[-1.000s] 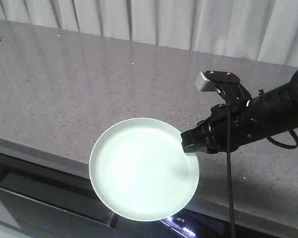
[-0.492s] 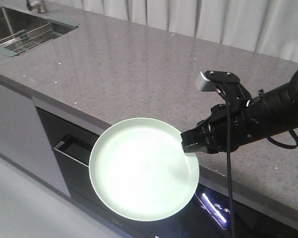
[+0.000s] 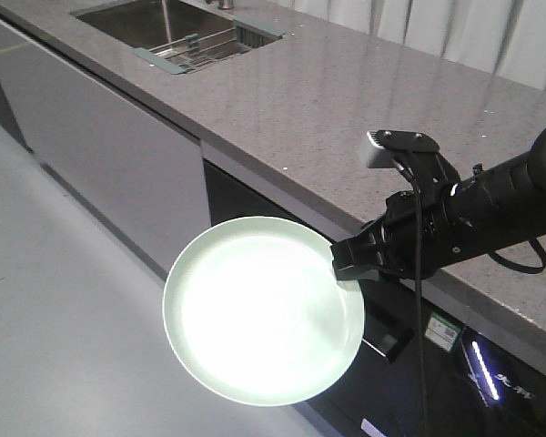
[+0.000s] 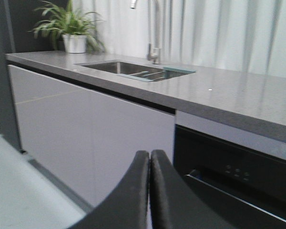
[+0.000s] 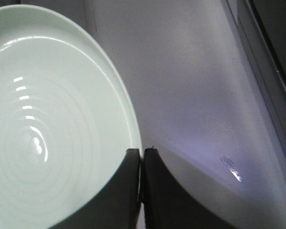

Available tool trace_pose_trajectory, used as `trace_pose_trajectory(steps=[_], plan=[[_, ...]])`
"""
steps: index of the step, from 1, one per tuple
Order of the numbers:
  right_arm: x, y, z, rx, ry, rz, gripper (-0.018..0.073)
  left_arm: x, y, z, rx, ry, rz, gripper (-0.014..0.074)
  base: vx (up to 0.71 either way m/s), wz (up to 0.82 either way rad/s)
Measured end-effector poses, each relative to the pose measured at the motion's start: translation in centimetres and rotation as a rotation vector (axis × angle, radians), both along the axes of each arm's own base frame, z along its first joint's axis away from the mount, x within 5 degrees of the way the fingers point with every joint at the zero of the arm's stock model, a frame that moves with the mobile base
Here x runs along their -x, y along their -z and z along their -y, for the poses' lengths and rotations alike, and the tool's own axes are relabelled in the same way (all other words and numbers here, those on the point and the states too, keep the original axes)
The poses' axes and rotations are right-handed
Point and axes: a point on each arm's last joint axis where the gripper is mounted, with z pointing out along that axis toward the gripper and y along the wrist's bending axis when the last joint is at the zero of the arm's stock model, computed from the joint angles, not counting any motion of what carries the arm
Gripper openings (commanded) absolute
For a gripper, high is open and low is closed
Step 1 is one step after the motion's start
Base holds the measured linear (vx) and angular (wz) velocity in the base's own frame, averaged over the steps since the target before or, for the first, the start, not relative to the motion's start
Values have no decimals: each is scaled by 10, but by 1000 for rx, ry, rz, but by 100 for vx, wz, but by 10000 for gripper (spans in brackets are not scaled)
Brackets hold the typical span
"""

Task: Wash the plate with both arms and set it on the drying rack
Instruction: 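Hold the plate in the right gripper while the base backs away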

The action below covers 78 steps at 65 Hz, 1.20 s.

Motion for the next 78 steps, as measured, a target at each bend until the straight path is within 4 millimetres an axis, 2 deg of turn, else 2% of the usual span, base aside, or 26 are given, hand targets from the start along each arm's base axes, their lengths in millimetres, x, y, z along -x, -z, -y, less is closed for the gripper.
trace_pose_trajectory(steps=[78], plan=[[0,0,0,0,0,0,-1,0,0,0,0,0,0,-7,-10,39]])
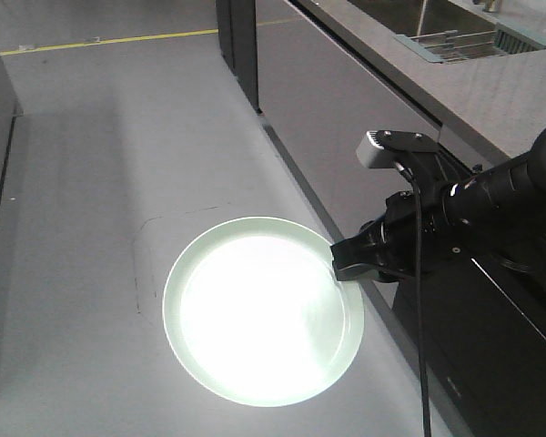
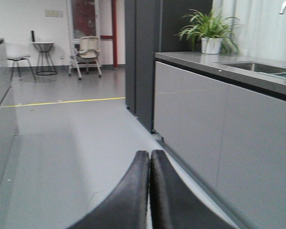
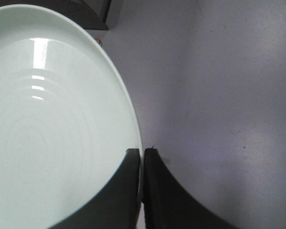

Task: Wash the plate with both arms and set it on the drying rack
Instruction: 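Hold the plate in the right gripper while the base backs away, then hold the plate in the right gripper while driving down the aisle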

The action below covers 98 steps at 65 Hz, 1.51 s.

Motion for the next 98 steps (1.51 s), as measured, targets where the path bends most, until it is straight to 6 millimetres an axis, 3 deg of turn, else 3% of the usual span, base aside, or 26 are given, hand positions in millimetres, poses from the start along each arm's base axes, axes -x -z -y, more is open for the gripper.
trace_pose_trajectory(steps=[98], plan=[[0,0,0,-3,0,-2,-1,0,0,0,0,0,0,-7,1,23]])
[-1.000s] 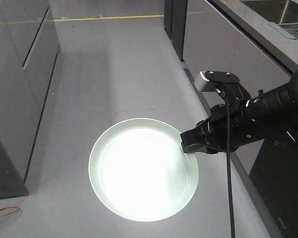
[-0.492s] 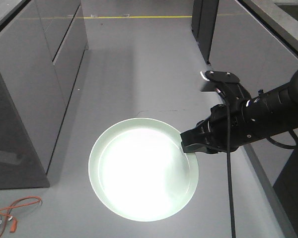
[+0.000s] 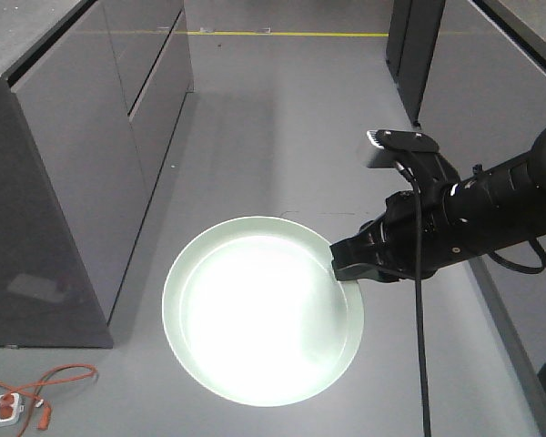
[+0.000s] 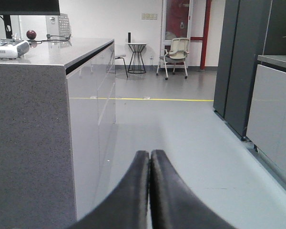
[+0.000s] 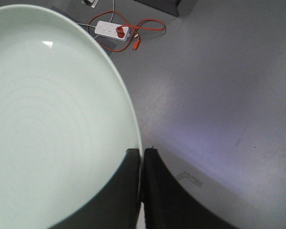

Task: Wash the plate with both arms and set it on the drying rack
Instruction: 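Hold the plate in the right gripper while driving down the aisle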

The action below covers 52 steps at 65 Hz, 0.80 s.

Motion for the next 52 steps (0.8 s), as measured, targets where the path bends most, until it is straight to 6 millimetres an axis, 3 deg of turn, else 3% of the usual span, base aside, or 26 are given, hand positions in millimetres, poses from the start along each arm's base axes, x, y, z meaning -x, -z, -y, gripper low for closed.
trace_pose_trajectory(steps=[52], plan=[[0,0,0,0,0,0,-1,0,0,0,0,0,0,-7,15,2]])
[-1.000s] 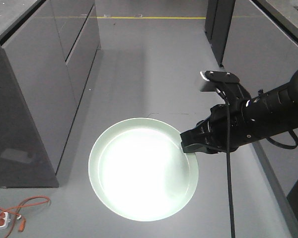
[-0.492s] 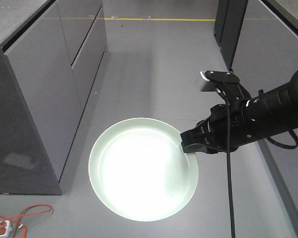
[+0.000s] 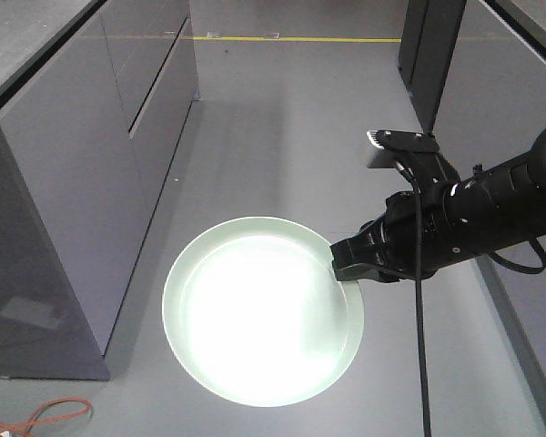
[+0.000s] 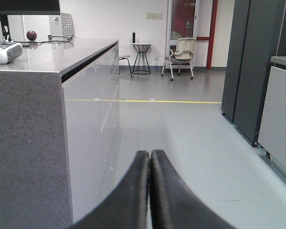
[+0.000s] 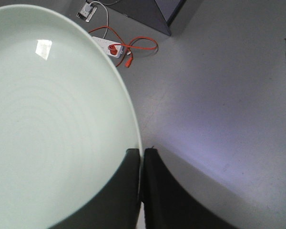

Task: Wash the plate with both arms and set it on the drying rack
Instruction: 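Hold the plate in the right gripper while driving down the aisle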

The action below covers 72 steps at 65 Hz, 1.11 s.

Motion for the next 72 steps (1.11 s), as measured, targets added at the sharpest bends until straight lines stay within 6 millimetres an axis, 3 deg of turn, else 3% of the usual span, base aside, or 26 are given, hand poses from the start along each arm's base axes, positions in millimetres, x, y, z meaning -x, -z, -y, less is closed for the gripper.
trace_pose_trajectory(steps=[72], plan=[[0,0,0,0,-1,-1,-1,0,0,0,0,0,0,-7,14,0]])
